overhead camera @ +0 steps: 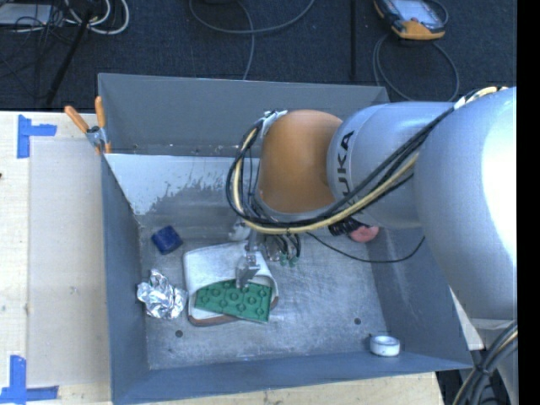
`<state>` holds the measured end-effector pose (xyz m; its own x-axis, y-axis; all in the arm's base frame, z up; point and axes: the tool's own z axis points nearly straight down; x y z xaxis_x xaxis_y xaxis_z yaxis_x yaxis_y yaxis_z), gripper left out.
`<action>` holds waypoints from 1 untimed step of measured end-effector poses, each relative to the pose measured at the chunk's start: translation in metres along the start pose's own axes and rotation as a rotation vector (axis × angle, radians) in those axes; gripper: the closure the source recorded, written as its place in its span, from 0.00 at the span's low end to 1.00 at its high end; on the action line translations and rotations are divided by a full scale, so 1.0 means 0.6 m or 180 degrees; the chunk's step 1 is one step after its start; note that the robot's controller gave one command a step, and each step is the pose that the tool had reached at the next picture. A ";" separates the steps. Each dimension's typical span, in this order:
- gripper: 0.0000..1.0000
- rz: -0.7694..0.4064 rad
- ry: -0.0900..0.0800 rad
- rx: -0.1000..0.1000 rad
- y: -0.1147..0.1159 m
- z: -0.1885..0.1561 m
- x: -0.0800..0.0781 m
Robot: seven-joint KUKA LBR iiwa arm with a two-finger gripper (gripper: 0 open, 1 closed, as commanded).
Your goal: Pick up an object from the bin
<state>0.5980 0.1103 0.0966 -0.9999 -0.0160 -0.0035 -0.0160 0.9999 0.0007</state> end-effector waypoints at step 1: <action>1.00 0.0032 -0.0015 0.0000 -0.019 -0.266 -0.022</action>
Offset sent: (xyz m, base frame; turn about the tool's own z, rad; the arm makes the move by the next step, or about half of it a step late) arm 0.0112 -0.0120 0.1552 0.0075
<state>0.6108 0.0990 0.2560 -0.9999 -0.0061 -0.0081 -0.0061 1.0000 0.0008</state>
